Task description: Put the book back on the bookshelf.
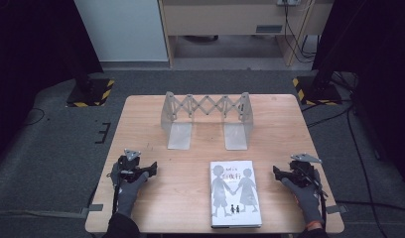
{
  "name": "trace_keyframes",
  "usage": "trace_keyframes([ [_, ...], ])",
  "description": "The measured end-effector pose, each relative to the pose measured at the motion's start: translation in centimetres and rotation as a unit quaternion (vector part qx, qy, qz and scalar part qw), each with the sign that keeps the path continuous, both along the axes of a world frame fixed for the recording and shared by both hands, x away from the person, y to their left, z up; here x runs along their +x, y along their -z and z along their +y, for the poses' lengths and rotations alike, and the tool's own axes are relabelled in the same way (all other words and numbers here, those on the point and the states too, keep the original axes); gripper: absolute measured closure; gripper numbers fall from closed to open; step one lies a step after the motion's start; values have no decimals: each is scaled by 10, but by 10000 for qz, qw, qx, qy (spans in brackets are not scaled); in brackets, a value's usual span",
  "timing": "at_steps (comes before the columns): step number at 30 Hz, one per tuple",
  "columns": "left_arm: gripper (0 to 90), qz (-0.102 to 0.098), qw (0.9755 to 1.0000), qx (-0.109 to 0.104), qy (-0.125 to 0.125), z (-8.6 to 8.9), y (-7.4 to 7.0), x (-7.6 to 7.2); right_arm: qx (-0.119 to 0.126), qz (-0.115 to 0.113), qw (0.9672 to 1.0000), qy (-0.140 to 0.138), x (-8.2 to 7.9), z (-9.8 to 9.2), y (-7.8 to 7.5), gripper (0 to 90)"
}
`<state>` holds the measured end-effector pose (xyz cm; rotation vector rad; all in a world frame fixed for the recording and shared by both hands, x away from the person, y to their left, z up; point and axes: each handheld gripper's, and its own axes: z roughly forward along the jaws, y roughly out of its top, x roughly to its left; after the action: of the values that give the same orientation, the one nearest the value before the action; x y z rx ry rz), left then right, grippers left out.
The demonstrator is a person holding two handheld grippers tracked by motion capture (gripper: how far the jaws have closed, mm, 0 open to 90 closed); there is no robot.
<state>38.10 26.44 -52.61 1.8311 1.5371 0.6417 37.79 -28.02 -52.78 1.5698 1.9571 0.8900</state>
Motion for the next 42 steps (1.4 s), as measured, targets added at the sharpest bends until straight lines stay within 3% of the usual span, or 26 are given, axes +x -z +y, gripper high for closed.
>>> trace_keyframes([
  [6, 78, -103, 9998, -138, 90, -7, -6, -5, 353, -167, 9992, -56, -5, 0, -9, 134],
  [9, 75, -115, 9995, -258, 155, -9, -8, -8, 350, -213, 9990, -153, -6, 2, -12, 135],
  [16, 80, -282, 9989, -271, 252, -16, -12, -13, 534, -274, 9979, -243, -10, 6, -17, 139],
  [23, 85, -316, 9979, -416, 393, -24, -13, -18, 509, -329, 9974, -397, -11, 12, -19, 140],
  [31, 100, -394, 9970, -438, 507, -32, -17, -22, 558, -361, 9966, -494, -15, 17, -21, 145],
  [42, 109, -439, 9938, -544, 863, -54, -22, -33, 626, -468, 9946, -680, -24, 29, -26, 157],
])
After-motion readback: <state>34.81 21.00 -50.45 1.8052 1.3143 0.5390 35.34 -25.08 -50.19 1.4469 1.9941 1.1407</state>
